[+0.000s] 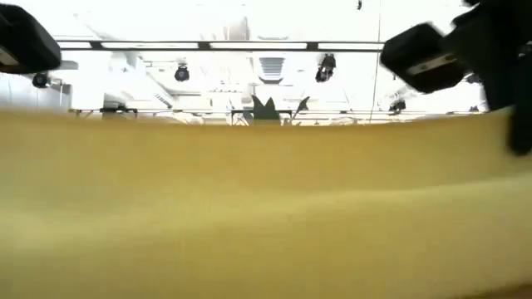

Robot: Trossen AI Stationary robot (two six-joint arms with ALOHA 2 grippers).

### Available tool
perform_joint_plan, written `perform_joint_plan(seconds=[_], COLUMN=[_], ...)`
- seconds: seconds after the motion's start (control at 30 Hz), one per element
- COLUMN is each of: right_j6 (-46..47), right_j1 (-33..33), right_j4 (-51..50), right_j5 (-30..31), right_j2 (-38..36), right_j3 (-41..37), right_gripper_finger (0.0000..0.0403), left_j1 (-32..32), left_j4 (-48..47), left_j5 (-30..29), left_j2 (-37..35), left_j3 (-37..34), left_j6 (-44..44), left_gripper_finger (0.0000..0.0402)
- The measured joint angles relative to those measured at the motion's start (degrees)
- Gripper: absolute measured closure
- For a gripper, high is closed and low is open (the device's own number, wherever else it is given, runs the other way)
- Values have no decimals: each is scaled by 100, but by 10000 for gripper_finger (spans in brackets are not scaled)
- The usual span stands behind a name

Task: Fold microfiber towels
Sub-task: Fold the right yellow microfiber towel

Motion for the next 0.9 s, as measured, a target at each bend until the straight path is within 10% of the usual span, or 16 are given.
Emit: perform_joint_plan(seconds=[0.9], right_j6=[-546], right_j1=[-691], right_j4=[-703], right_j5=[892], right_j2=[-4], right_j3=[-268], right_gripper_finger=[394], left_j1=[844], left_j4=[-302], left_j5=[-861], left_j2=[-422], left_j3=[-652], left_j6=[727], left_gripper_finger=[401])
